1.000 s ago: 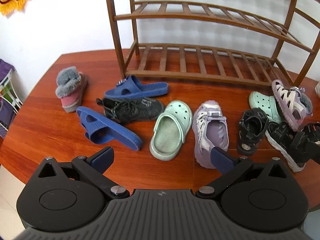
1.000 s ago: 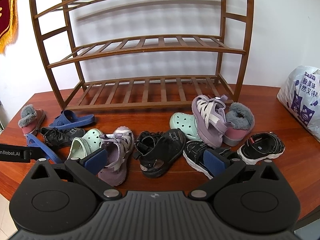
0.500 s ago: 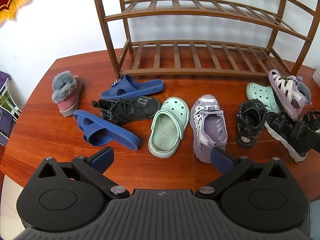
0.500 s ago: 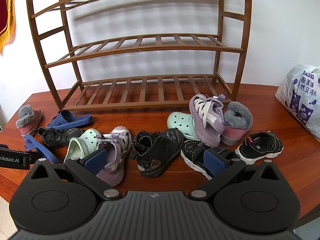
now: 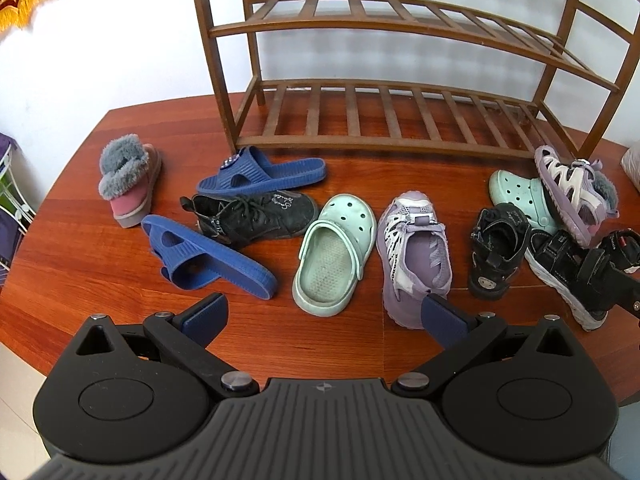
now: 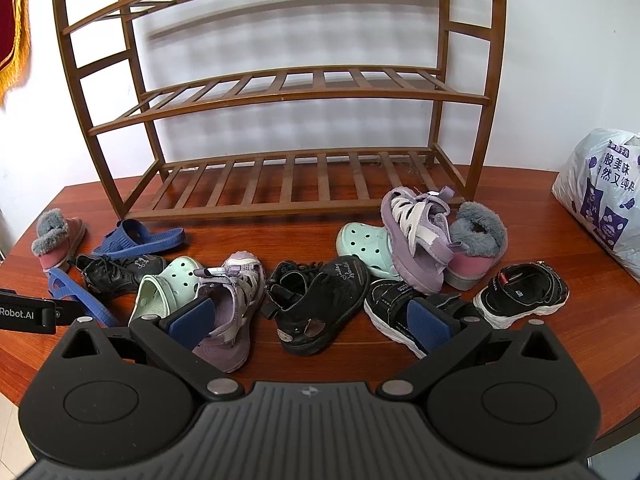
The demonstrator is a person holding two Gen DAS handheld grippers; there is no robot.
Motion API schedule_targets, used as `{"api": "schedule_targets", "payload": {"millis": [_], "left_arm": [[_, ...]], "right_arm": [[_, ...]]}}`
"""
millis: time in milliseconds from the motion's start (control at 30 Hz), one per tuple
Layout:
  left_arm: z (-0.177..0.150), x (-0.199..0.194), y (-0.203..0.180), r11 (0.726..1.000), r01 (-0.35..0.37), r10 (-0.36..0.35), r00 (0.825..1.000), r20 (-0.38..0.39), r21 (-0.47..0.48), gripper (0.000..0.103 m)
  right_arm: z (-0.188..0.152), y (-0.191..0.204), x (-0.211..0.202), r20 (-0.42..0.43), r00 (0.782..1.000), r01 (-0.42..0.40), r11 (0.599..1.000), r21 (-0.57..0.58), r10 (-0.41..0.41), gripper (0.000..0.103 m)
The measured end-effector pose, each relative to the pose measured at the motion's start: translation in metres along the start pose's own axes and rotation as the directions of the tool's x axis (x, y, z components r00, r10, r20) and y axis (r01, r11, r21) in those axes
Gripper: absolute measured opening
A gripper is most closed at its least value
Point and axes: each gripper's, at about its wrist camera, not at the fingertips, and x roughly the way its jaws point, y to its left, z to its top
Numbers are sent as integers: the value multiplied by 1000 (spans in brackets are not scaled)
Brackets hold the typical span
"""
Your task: Organize scattered shoes
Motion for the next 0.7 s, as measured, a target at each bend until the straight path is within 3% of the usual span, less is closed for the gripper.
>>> {"api": "schedule_targets", "payload": {"millis": [700], "left_arm": [[4,7,-3,1000,9,-9,1000,-22,-9,103]], "right_arm": [[13,-6,16,-9,1000,12,1000,8,-12,103]]}}
